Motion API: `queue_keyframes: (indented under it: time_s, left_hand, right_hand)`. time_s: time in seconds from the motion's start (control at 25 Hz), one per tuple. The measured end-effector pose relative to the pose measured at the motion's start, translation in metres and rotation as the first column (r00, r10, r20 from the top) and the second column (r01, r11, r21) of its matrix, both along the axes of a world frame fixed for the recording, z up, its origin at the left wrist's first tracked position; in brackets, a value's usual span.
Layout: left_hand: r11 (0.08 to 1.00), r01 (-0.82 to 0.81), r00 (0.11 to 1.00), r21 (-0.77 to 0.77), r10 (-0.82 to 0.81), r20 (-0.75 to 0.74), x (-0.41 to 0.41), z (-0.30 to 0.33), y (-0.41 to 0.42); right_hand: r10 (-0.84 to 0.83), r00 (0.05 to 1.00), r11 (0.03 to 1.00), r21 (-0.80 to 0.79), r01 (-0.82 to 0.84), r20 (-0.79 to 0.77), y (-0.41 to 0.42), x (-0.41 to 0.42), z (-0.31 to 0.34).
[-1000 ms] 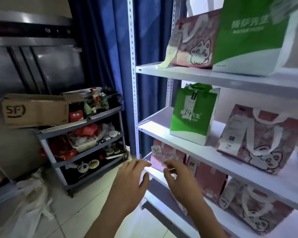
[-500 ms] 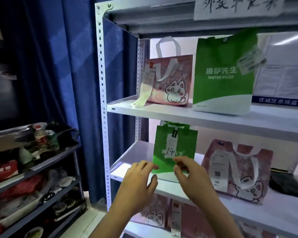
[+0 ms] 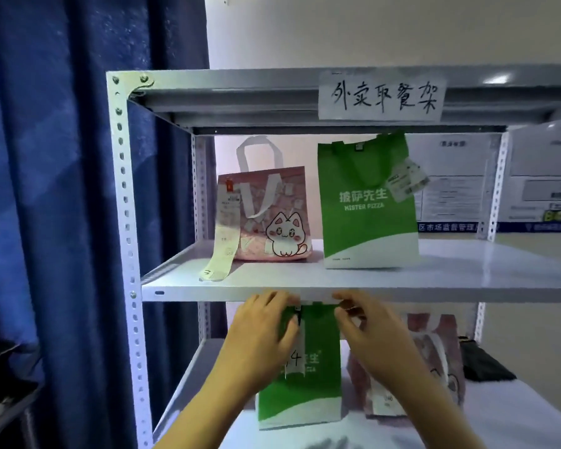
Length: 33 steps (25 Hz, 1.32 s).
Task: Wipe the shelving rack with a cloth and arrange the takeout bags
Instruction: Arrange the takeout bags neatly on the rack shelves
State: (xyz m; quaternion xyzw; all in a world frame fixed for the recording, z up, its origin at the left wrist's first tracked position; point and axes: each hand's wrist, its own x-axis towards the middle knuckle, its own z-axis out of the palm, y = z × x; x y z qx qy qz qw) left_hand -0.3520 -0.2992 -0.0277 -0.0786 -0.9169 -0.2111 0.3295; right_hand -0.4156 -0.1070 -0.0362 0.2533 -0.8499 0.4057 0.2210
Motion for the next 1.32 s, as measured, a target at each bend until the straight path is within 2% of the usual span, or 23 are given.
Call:
queue_keyframes:
  time_s: [0.12, 0.28, 0.4, 0.56, 0.72, 1.04, 1.32]
  left_hand:
    - [0.994, 0.097, 0.995, 0.055, -0.098, 0.003, -0.021, 0.013, 0.015]
    - [0.93, 0.184, 0.981, 0.317, -0.195, 0.001, -0.057, 0.03, 0.034]
    - [0.873, 0.174, 0.974, 0.455, -0.22, 0.048, -0.091, 0.044, 0.051]
    - [0.854, 0.152, 0.969, 0.497, -0.228, 0.097, -0.13, 0.052, 0.07]
    - [0.841, 0.089, 0.967, 0.533, -0.2, 0.155, -0.157, 0.063, 0.076]
    - [0.808, 0.023, 0.981, 0.589, -0.133, 0.144, -0.182, 0.063, 0.09]
    - [0.802, 0.044, 0.974, 0.595, -0.167, 0.152, -0.21, 0.065, 0.144]
  right_hand:
    - [-0.094, 0.995, 0.993, -0.077, 0.093, -0.021, 0.016, -0.012, 0.011]
    - [-0.171, 0.983, 0.967, -0.199, 0.156, -0.062, 0.04, -0.038, 0.03]
    - [-0.273, 0.96, 0.939, -0.233, 0.253, -0.059, 0.061, -0.067, 0.043]
    - [-0.348, 0.937, 0.908, -0.236, 0.345, 0.031, 0.083, -0.103, 0.048]
    - [-0.259, 0.958, 0.942, -0.188, 0.279, 0.125, 0.093, -0.131, 0.049]
    - [-0.192, 0.972, 0.957, -0.192, 0.216, 0.135, 0.099, -0.163, 0.056]
    - [-0.28, 0.949, 0.931, -0.2, 0.305, 0.142, 0.15, -0.175, 0.056]
